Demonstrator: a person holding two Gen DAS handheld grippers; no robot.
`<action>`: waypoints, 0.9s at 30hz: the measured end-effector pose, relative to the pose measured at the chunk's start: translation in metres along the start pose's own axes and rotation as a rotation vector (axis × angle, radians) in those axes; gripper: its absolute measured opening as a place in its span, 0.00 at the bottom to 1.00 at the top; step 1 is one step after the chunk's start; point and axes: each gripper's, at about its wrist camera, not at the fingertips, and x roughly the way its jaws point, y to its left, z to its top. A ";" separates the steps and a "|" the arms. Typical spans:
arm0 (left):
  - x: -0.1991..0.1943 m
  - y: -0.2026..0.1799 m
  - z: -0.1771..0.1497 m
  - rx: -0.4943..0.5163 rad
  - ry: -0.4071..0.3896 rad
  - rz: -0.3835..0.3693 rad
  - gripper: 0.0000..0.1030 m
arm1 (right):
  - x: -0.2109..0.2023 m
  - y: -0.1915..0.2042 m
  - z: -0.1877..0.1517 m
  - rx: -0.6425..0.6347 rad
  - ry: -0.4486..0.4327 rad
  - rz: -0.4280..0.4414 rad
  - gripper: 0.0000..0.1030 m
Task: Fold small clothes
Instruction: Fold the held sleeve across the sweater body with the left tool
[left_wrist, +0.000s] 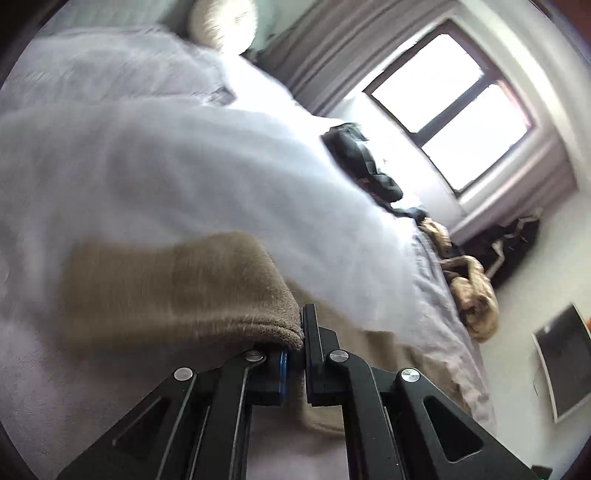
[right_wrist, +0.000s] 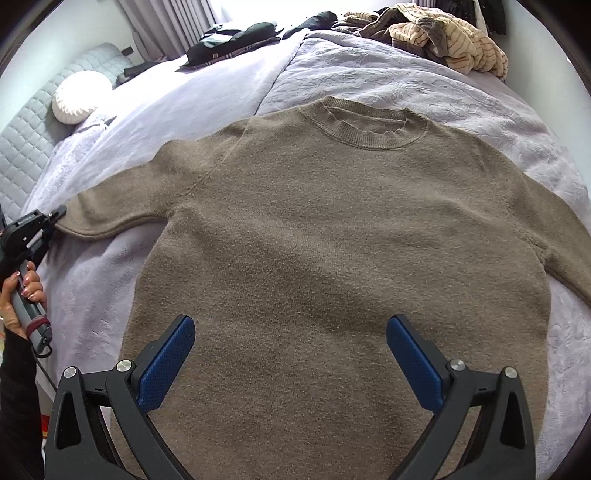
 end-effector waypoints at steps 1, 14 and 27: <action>-0.002 -0.017 0.001 0.038 -0.007 -0.036 0.07 | -0.002 -0.002 0.000 0.007 -0.007 0.008 1.00; 0.073 -0.286 -0.111 0.475 0.240 -0.336 0.07 | -0.030 -0.090 -0.005 0.204 -0.104 0.065 1.00; 0.111 -0.306 -0.229 0.722 0.388 -0.102 0.95 | -0.010 -0.178 -0.020 0.417 -0.092 0.110 1.00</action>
